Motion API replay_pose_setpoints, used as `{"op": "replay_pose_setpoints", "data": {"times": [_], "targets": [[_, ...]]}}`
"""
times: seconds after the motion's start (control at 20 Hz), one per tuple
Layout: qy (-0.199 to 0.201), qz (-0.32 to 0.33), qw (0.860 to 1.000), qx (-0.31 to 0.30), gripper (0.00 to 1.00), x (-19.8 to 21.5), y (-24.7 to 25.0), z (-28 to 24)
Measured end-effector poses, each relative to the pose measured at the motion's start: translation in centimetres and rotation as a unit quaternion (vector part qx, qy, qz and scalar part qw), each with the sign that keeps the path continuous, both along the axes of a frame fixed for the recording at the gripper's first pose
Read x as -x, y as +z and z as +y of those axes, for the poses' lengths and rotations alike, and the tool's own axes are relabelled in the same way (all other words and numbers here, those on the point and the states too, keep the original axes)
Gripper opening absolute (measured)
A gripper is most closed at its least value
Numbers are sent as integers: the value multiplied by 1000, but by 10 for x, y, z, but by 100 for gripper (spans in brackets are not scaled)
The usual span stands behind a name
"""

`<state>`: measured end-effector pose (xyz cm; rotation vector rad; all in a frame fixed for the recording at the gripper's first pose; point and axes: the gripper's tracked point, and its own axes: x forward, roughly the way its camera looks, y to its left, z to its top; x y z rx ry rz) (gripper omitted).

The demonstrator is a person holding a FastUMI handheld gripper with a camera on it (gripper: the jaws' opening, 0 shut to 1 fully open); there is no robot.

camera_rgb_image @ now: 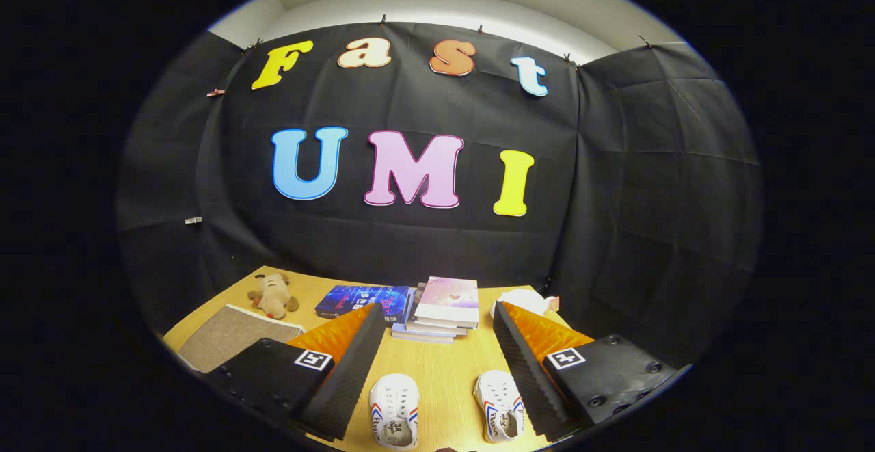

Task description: Open the storage box then place both shoes into the box .Put the left shoe in first, then the right shoe, with the right side of both shoes facing outward in a uniform manner.

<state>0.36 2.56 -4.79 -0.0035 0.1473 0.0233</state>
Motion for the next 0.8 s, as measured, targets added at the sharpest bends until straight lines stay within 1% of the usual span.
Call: {"op": "replay_pose_setpoints", "data": {"times": [0.1,0.25,0.4,0.5,0.6,0.75,0.8], "targets": [[8,21,1000,-14,97,-3,-12,2],[39,67,995,-67,98,-7,-33,12],[89,118,984,-104,99,-11,-63,25],[124,161,970,-134,98,-7,-86,35],[161,201,952,-166,98,-2,-106,46],[229,252,917,-208,98,12,-126,72],[255,270,901,-224,98,19,-134,82]]}}
